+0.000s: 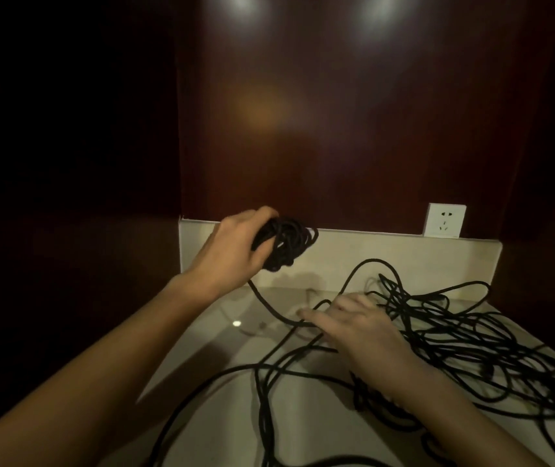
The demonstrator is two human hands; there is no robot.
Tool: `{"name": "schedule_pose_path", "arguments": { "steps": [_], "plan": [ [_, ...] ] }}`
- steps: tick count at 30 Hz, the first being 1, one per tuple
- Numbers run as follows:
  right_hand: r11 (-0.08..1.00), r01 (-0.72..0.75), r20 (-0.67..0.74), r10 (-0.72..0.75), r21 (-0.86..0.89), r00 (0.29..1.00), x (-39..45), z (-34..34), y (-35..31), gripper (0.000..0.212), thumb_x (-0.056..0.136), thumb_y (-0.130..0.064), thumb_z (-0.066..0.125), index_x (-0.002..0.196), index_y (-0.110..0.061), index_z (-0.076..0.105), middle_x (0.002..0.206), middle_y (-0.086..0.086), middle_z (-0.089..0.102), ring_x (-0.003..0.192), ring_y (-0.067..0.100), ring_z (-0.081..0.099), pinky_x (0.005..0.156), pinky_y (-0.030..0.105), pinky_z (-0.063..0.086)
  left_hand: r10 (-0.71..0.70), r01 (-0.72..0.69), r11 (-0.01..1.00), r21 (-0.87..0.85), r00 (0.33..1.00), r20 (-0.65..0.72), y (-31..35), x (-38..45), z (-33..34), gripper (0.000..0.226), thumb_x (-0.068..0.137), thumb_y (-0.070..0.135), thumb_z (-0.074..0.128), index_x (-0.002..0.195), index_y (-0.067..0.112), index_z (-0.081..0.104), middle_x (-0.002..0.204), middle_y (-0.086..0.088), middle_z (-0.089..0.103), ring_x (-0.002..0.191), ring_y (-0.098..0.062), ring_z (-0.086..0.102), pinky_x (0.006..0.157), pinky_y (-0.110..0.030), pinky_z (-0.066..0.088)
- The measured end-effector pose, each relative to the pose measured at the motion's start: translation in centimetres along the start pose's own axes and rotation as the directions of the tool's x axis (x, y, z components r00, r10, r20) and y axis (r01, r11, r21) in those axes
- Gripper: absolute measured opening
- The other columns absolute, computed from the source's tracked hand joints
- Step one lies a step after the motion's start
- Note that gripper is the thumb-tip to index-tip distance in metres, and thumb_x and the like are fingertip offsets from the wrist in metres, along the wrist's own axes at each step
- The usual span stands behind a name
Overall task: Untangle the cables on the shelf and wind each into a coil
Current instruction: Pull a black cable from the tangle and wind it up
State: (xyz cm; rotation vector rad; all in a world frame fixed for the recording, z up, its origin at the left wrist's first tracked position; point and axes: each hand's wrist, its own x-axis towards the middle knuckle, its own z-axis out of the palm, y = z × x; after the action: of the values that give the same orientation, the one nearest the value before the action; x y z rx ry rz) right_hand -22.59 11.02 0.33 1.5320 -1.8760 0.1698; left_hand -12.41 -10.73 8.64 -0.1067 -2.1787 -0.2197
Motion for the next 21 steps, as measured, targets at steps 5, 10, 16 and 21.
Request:
{"name": "schedule_pose_path", "arguments": {
  "steps": [5, 10, 16, 21],
  "plan": [
    [0.909, -0.171, 0.221, 0.091, 0.380, 0.971, -1.6, -2.2, 2.2, 0.036, 0.101, -0.051, 0.039, 0.132, -0.043, 0.055, 0.085, -0.025, 0.062, 0.076, -0.009, 0.056, 0.067, 0.019, 0.043, -0.169, 0.265, 0.922, -0.281, 0.931, 0.324, -0.9, 0.4, -2.2, 0.020, 0.095, 0.019, 0.065, 0.115, 0.016, 0.064, 0.087, 0.001, 0.072, 0.073, -0.002, 0.070, 0.064, -0.018, 0.053],
    [0.993, -0.050, 0.038, 0.046, 0.111, 0.998, -2.6, -3.7, 3.5, 0.055, 0.100, -0.066, 0.021, 0.118, -0.039, 0.066, 0.065, -0.010, 0.066, 0.060, 0.009, 0.062, 0.060, 0.024, 0.049, -0.161, 0.269, 0.932, -0.243, 0.908, 0.386, -1.1, -0.1, -2.9, 0.016, 0.096, 0.023, 0.065, 0.111, 0.018, 0.064, 0.080, 0.000, 0.072, 0.069, -0.011, 0.071, 0.060, -0.025, 0.054],
    [0.974, 0.208, -0.032, -0.212, -0.089, 0.977, -0.8, -4.9, -0.8, 0.025, 0.091, -0.032, 0.063, 0.115, -0.025, 0.062, 0.075, -0.008, 0.064, 0.074, 0.014, 0.062, 0.078, 0.027, 0.050, -0.413, 0.473, 0.855, -0.213, 0.870, 0.270, 0.2, 0.0, 0.1, 0.005, 0.096, 0.018, 0.064, 0.100, 0.021, 0.062, 0.083, 0.001, 0.070, 0.075, -0.017, 0.069, 0.058, -0.019, 0.048],
    [0.982, 0.101, -0.136, -0.123, -0.158, 0.983, 1.2, -3.7, 2.4, 0.027, 0.087, -0.007, 0.064, 0.113, -0.016, 0.067, 0.078, -0.003, 0.067, 0.071, 0.016, 0.062, 0.116, 0.043, 0.035, -0.252, 0.104, 0.944, 0.315, 0.841, 0.479, 3.5, -0.8, 1.1, 0.021, 0.098, 0.019, 0.057, 0.119, 0.020, 0.058, 0.111, -0.005, 0.065, 0.090, -0.015, 0.053, 0.077, -0.028, 0.041]
  ]
}}
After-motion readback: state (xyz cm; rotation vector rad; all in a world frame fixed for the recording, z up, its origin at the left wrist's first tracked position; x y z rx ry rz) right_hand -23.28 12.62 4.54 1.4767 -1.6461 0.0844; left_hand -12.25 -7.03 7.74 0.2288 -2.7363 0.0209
